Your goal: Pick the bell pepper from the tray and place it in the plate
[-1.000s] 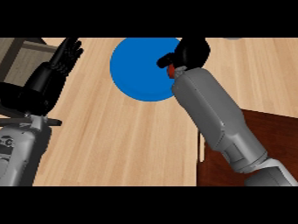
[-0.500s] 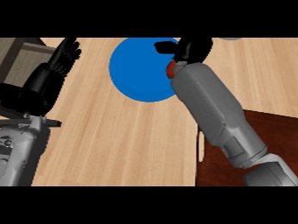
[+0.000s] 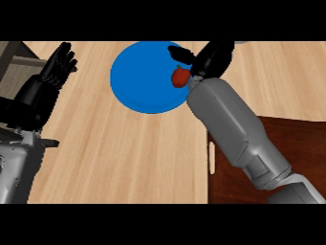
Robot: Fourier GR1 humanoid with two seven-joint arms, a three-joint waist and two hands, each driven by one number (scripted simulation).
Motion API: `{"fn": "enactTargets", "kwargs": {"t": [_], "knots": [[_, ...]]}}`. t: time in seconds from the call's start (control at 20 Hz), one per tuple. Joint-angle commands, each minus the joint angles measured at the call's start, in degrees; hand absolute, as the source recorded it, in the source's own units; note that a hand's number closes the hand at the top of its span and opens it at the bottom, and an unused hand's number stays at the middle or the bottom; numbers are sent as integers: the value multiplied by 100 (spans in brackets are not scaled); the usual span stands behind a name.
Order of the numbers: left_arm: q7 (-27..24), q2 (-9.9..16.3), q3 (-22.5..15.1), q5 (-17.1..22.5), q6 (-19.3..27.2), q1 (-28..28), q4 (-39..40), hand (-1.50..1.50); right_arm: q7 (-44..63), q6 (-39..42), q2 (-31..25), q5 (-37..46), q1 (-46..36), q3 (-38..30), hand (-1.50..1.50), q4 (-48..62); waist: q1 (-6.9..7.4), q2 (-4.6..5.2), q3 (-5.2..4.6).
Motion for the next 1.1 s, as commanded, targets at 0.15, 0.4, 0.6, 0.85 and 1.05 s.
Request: {"fn": "enactTargets", "kwargs": {"t": [0.15,0.4,0.6,0.85,1.05], "knots": [[150,-23,61,-89,146,294,-220,0,285,-1266,34,-346,1048,1235,-150,-937,-368,-115,0],[117,201,438,61,29,604,-394,0,573,-853,35,365,1779,1424,-150,-1845,-567,-152,-5],[225,300,524,165,-92,745,-559,0,847,-631,35,1062,3007,1846,-150,-2902,-646,-186,-8],[212,68,322,-36,22,1004,-779,0,939,239,33,2037,4238,1549,-150,-4475,-631,-154,-6],[133,52,405,-93,34,706,-559,0,825,405,-67,2607,4938,1496,-150,-4902,-606,-122,-4]]}}
